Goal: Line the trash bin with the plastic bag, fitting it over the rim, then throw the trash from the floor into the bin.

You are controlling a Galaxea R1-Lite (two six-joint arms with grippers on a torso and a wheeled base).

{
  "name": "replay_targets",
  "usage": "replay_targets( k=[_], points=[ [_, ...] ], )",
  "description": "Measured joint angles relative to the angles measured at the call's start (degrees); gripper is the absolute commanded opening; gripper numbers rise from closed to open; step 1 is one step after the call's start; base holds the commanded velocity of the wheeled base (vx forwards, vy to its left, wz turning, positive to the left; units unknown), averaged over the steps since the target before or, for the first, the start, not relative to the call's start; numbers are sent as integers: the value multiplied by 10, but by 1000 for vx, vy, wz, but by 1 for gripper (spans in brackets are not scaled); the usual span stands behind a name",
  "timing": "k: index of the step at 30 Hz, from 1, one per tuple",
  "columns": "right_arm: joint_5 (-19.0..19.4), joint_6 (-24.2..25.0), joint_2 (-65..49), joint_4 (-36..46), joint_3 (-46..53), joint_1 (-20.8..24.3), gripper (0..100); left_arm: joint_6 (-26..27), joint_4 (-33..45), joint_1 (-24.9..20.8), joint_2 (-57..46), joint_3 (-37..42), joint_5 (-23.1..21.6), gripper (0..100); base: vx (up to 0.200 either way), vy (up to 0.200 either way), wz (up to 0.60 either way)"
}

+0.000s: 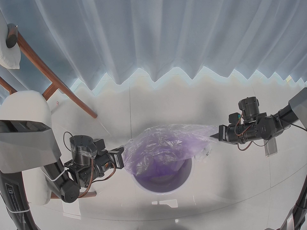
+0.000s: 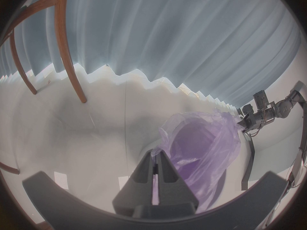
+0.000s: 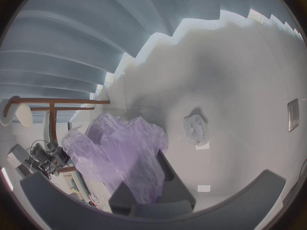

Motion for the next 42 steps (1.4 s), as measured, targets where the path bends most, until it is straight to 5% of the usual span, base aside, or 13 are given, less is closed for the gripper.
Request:
replay_targets(
  k=[20,42],
  points=[
    [1,-3,-23,-55,149,10,0,85,-127,19,66,165,-34,0,0,0,0],
    [-33,49,-18,-217,181,-2,0,99,-129,36,57,131,-38,0,0,0,0]
  ],
)
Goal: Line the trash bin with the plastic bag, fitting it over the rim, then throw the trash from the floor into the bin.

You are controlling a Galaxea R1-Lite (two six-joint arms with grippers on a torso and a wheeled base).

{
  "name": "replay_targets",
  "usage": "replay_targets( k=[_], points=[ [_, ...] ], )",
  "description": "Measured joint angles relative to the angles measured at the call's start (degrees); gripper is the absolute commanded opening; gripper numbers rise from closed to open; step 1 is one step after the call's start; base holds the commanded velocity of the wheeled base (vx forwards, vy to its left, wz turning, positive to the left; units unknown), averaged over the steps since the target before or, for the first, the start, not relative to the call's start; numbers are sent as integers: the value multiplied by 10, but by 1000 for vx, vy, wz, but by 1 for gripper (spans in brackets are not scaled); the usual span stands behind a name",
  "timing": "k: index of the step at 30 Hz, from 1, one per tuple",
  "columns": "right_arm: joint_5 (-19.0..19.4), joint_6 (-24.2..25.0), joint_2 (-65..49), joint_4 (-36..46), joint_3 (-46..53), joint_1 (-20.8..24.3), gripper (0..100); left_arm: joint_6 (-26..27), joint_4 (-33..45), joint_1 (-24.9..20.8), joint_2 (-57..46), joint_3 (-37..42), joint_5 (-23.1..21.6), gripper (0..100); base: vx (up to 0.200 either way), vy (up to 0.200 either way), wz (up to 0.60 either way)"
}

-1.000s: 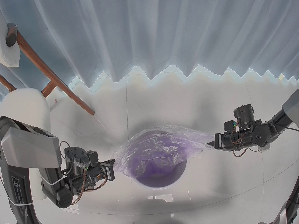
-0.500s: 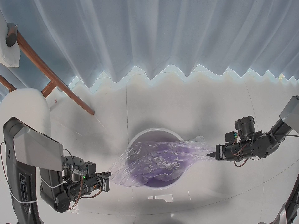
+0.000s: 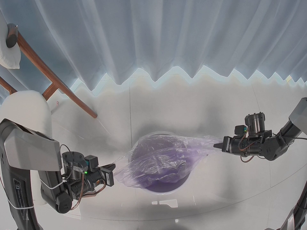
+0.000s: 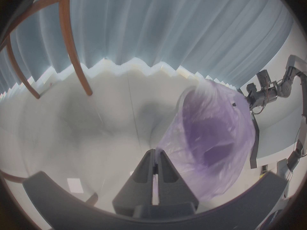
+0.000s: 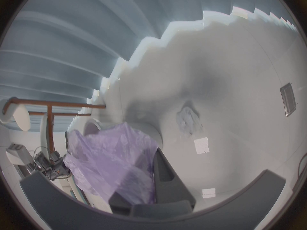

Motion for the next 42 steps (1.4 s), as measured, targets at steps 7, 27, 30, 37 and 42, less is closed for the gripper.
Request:
replay_targets(
  k=[7,27,30,37,42],
  points=[
    [2,44,-39,-13,-28,25,0,-18,1,-22,-49,-53,-12,0,0,0,0],
    [-16,76,-39,-27,-99,76,0,-23,5,-58,-85,-55,18,0,0,0,0],
    [-16,91,-36,-25,-106,72,100,-23,4,-57,-99,-31,31,0,0,0,0],
    [-18,177,-50,101,-120,71,100,-24,3,-60,-122,-14,35,0,0,0,0],
    [-17,220,-88,238,-127,80,100,-28,3,-71,-132,-8,36,0,0,0,0]
  ],
)
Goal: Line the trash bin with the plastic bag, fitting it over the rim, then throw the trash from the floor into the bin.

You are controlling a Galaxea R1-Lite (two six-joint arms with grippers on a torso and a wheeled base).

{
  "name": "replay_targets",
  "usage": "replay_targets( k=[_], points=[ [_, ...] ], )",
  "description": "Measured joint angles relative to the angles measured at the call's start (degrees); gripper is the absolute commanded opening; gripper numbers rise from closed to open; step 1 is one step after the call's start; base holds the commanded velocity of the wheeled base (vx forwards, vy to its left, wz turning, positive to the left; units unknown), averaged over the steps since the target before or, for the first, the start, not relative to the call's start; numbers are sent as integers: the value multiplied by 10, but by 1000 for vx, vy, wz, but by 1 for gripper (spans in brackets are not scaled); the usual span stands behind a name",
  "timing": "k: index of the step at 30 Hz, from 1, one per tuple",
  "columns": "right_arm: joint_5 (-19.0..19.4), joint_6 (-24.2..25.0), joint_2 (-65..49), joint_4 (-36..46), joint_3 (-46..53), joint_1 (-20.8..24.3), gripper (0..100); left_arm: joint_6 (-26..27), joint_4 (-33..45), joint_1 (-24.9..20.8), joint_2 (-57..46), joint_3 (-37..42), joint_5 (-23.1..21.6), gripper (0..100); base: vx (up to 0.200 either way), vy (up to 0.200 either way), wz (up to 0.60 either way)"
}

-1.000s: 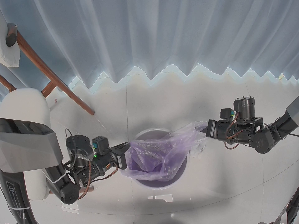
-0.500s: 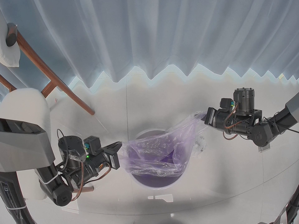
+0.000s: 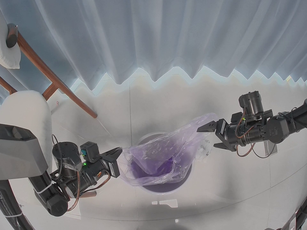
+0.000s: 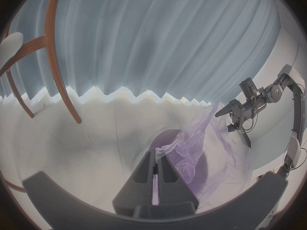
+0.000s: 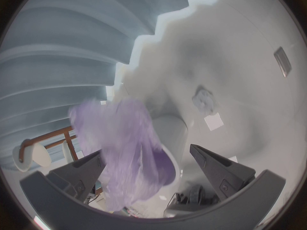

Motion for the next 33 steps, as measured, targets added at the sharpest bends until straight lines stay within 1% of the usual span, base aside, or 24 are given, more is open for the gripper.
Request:
replay_targets(
  k=[3,5,12,18,24,28,33],
  points=[
    [1,35,-28,55,-3,18,100,-2,0,-13,-4,3,1,0,0,0,0],
    [1,47,-39,64,-4,33,100,-3,0,-20,-6,4,4,0,0,0,0],
    [-2,88,-58,75,-2,105,100,-8,0,-38,-11,10,13,0,0,0,0],
    [-28,101,-48,87,2,152,100,-10,0,-39,-18,12,14,0,0,0,0],
    [-39,101,-28,88,3,167,100,-10,0,-38,-21,14,17,0,0,0,0],
    [-57,101,-11,84,2,167,100,-11,0,-39,-22,14,25,0,0,0,0],
    [-64,101,7,79,-3,164,100,-11,0,-40,-24,14,26,0,0,0,0]
  ],
)
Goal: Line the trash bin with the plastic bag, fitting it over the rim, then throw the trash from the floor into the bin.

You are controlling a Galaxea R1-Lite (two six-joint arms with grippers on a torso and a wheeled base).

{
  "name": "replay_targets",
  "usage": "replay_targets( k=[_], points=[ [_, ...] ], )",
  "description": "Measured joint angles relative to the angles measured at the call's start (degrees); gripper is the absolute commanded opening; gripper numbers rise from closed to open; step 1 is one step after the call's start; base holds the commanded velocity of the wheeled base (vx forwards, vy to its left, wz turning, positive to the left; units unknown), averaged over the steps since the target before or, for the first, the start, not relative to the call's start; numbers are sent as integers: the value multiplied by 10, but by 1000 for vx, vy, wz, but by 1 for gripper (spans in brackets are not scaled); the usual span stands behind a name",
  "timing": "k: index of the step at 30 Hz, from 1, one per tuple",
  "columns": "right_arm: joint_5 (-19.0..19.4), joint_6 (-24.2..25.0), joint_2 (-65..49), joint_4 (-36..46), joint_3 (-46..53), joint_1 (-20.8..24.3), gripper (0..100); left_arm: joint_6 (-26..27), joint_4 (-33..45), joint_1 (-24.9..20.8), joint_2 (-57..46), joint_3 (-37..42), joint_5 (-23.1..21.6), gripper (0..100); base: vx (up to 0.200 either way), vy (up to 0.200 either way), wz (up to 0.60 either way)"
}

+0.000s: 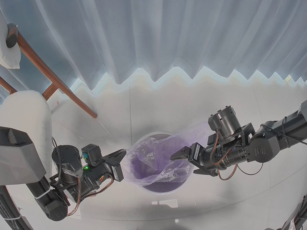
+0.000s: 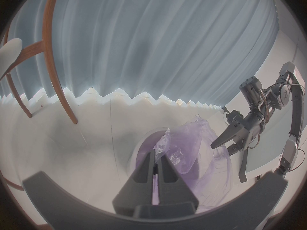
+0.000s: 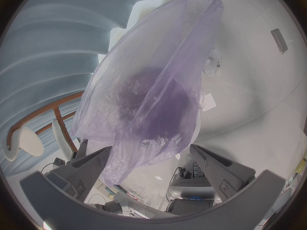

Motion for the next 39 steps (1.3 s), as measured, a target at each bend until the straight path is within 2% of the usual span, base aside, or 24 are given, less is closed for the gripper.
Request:
replay_targets(
  k=[3,4,9,14,20,24,27,30,39],
  points=[
    [-1,0,8,0,-10,-2,100,0,0,0,0,0,0,0,0,0,0],
    [-2,0,10,0,-13,-2,0,0,0,0,0,0,1,0,0,0,0],
    [-22,-3,14,2,-12,-2,0,1,0,-1,0,1,1,0,0,0,0],
    [-25,-25,14,0,-7,-6,0,2,0,-2,-2,13,1,0,0,0,0],
    [-23,-108,15,-7,-11,-10,0,1,0,-11,-18,33,0,0,0,0,0],
    [-22,-196,14,-19,-27,-10,0,-2,0,-36,-32,59,0,0,0,0,0],
    [-13,-259,15,-28,-39,-10,0,-4,0,-74,-41,88,0,0,0,0,0],
    [4,-297,16,-38,-48,-10,0,-10,1,-120,-46,114,-1,0,0,0,0],
    [42,-357,24,-65,-68,7,0,-88,0,-263,-20,141,20,0,0,0,0]
  ],
)
